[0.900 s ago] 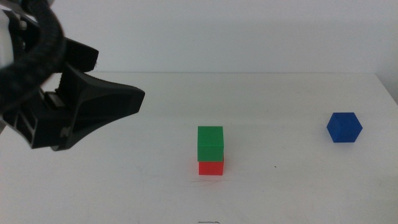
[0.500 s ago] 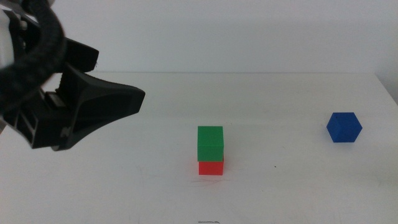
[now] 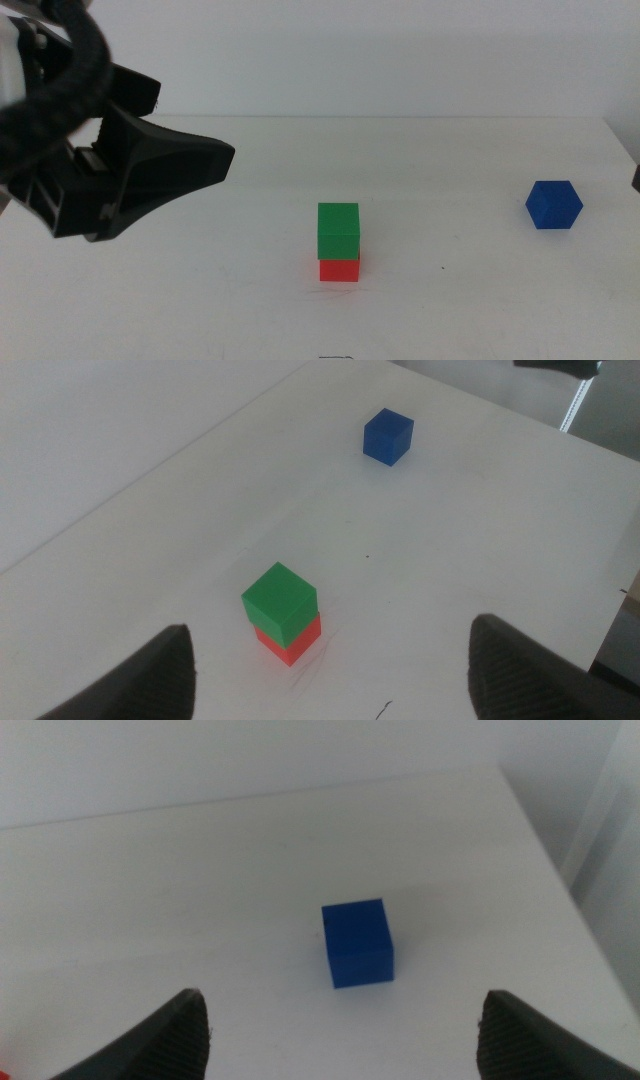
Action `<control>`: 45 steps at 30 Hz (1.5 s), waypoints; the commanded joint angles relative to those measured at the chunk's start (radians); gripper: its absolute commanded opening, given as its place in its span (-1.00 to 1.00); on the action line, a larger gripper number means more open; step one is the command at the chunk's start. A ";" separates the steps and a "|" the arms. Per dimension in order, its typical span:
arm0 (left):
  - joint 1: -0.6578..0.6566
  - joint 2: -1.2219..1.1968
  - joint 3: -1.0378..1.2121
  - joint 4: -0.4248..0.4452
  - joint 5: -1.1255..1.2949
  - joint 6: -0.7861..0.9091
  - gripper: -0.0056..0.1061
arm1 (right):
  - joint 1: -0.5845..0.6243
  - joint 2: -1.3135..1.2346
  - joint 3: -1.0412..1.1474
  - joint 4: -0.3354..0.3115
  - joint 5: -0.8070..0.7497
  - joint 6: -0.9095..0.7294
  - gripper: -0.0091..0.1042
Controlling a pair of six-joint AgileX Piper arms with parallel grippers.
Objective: Stack red cubes first, then green, then blue cubes in a specific spot.
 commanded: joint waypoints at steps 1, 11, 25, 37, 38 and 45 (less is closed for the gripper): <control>-0.001 -0.003 -0.024 -0.039 -0.063 -0.002 0.78 | -0.005 0.020 -0.039 0.011 -0.081 0.016 0.49; -0.001 -0.003 -0.024 -0.039 -0.063 -0.002 0.78 | -0.005 0.297 -0.297 -0.005 0.187 -0.077 0.49; -0.001 -0.003 -0.024 -0.039 -0.063 -0.002 0.78 | -0.005 0.847 -0.867 0.006 0.566 -0.249 0.49; -0.001 -0.003 -0.024 -0.039 -0.063 -0.002 0.78 | -0.006 1.072 -1.048 0.004 0.640 -0.305 0.49; -0.001 -0.003 -0.024 -0.039 -0.063 -0.002 0.78 | -0.006 1.082 -1.049 -0.002 0.637 -0.306 0.49; -0.001 -0.003 -0.024 -0.039 -0.063 -0.002 0.78 | -0.006 1.122 -1.054 -0.029 0.637 -0.302 0.49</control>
